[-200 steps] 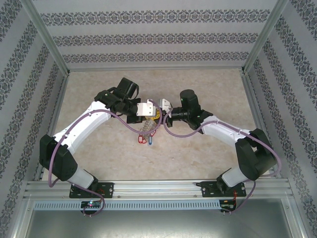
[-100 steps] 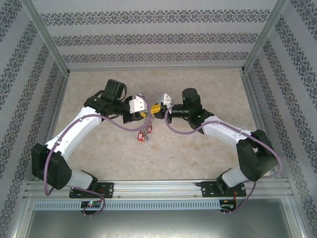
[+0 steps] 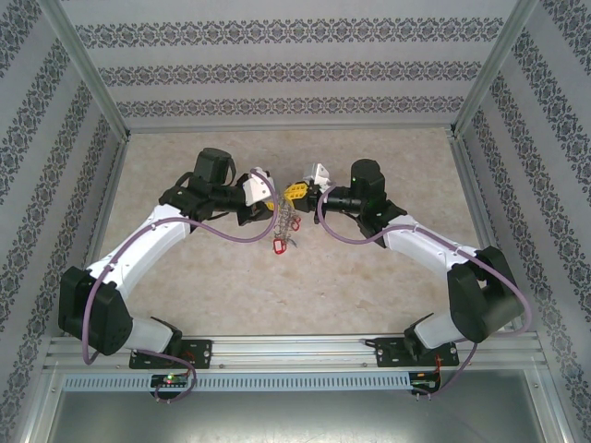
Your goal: Put the keys on the keyring
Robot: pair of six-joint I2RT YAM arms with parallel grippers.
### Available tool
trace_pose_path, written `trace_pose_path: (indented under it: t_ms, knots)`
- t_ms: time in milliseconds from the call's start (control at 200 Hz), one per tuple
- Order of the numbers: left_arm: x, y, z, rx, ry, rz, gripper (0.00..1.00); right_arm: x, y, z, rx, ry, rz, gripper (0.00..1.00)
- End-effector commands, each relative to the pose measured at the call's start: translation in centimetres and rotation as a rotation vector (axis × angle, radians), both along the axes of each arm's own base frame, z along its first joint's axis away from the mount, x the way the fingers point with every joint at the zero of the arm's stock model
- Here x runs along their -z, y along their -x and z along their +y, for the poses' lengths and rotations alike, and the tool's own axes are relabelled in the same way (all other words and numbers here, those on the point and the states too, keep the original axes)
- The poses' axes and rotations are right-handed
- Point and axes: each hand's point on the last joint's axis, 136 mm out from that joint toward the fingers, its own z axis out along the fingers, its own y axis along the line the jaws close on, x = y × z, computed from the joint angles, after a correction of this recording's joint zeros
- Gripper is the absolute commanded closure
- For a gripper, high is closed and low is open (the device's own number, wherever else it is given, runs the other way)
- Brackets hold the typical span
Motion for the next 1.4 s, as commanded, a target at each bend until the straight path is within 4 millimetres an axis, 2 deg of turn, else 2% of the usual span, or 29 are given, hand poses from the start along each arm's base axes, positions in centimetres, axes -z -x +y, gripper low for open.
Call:
trace_pose_path:
  t_ms: [0,95,235,395,555,630,665,694,724,834,1154,1309,1394]
  knots:
    - [-0.6,-1.2,-0.4,-0.037,0.061,-0.025,0.7,-3.4,0.9,-0.2,-0.035,-0.066,-0.089,1.0]
    - [-0.5,-1.5,-0.3,-0.054,0.073,-0.037,0.71,-3.5,0.9,-0.2,-0.035,-0.067,-0.09,1.0]
    - [-0.8,-1.4,-0.5,-0.054,0.086,-0.069,0.79,-3.4,0.8,-0.2,-0.026,-0.067,-0.084,1.0]
    - [-1.4,-1.3,-0.7,-0.053,0.105,-0.108,0.8,-3.2,0.7,-0.2,-0.015,-0.065,-0.07,1.0]
    - [-2.2,-1.3,-0.5,-0.055,0.103,-0.151,1.0,-2.6,0.8,0.0,-0.018,-0.057,-0.058,1.0]
    - [-2.5,-1.1,-0.7,-0.04,0.109,-0.153,1.0,-2.4,0.9,0.0,-0.021,-0.056,-0.057,1.0]
    - [-2.6,-0.8,-0.8,-0.021,0.108,-0.148,0.93,-2.3,1.0,0.1,-0.023,-0.055,-0.056,1.0]
    - [-2.5,-0.7,-0.9,-0.012,0.105,-0.137,0.81,-2.4,1.0,0.1,-0.024,-0.055,-0.056,1.0]
    - [-2.5,-0.6,-0.9,-0.009,0.107,-0.126,0.74,-2.3,1.0,0.1,-0.023,-0.055,-0.056,1.0]
    - [-2.4,-0.2,-0.9,0.002,0.106,-0.122,0.69,-2.4,1.0,0.1,-0.018,-0.054,-0.061,1.0]
    - [-3.3,0.1,-0.2,-0.016,0.108,-0.152,0.69,-2.2,1.1,0.1,-0.026,-0.052,-0.063,1.0]
    - [-3.2,-0.1,-0.5,-0.003,0.104,-0.141,0.89,-2.2,1.3,0.1,-0.03,-0.051,-0.065,1.0]
    - [-2.9,-0.2,-0.6,-0.001,0.097,-0.125,0.91,-2.1,1.4,0.1,-0.03,-0.052,-0.063,1.0]
